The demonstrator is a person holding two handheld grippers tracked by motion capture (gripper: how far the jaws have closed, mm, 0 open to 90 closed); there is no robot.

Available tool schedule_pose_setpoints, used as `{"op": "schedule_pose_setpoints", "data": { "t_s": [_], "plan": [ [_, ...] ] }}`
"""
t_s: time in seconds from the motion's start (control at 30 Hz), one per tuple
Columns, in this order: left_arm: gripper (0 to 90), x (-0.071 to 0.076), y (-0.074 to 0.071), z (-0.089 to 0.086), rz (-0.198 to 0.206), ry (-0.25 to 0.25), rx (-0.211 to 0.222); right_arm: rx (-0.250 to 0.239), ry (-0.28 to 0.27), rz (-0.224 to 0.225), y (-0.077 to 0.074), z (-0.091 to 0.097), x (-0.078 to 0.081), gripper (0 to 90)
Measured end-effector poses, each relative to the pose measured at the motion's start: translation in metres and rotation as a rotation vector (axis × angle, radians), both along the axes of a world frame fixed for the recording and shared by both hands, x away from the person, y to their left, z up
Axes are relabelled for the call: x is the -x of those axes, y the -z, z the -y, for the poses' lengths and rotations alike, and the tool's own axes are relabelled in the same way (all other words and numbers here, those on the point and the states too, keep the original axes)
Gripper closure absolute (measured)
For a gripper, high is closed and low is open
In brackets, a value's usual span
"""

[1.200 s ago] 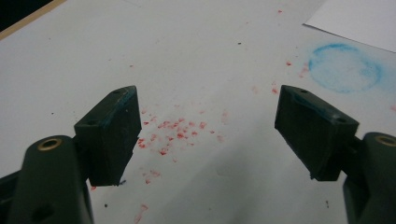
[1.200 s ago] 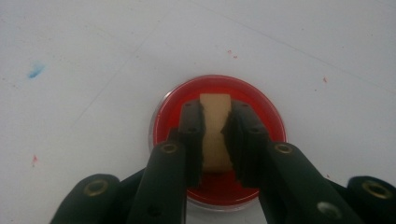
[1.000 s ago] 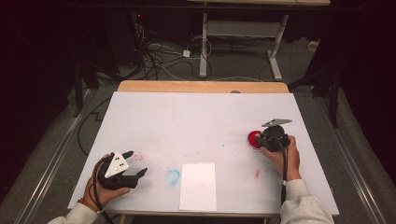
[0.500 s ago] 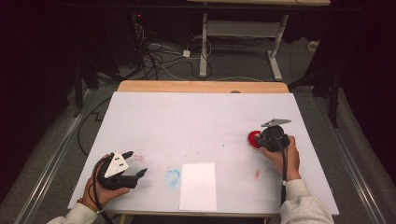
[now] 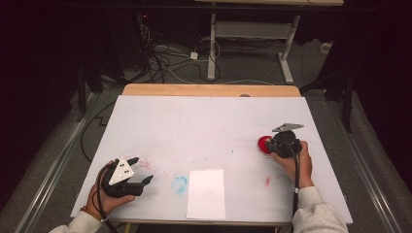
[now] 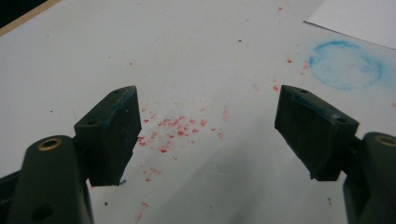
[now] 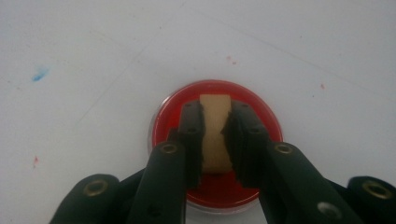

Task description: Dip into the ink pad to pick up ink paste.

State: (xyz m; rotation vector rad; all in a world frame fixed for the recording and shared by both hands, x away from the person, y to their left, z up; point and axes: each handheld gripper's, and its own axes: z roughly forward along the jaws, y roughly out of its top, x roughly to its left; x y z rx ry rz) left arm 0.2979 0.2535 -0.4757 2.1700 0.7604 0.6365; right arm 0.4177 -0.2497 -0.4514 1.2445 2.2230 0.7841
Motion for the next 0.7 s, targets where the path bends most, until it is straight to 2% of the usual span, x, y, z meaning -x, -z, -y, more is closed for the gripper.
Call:
{"op": "schedule_pose_setpoints", "data": {
  "t_s": [0.07, 0.17, 0.33, 0.37, 0.7],
  "plan": [
    [21.9, -0.001, -0.001, 0.000, 0.014, 0.004, -0.001, 0.000, -0.005, 0.007, -0.001, 0.000, 0.001, 76.5],
    [21.9, 0.000, 0.000, 0.001, -0.003, 0.000, -0.002, -0.012, -0.003, 0.025, -0.005, 0.002, 0.004, 76.4],
    [21.8, 0.001, 0.000, 0.002, 0.000, 0.004, -0.005, -0.049, -0.011, 0.049, -0.018, 0.004, 0.011, 76.4],
    [21.8, 0.001, 0.000, 0.001, 0.001, 0.003, -0.004, -0.063, -0.017, 0.070, -0.024, 0.004, 0.014, 76.4],
    [21.8, 0.000, 0.000, 0.003, 0.000, 0.007, -0.007, -0.116, -0.084, 0.143, -0.052, -0.006, 0.031, 76.4]
  ]
}}
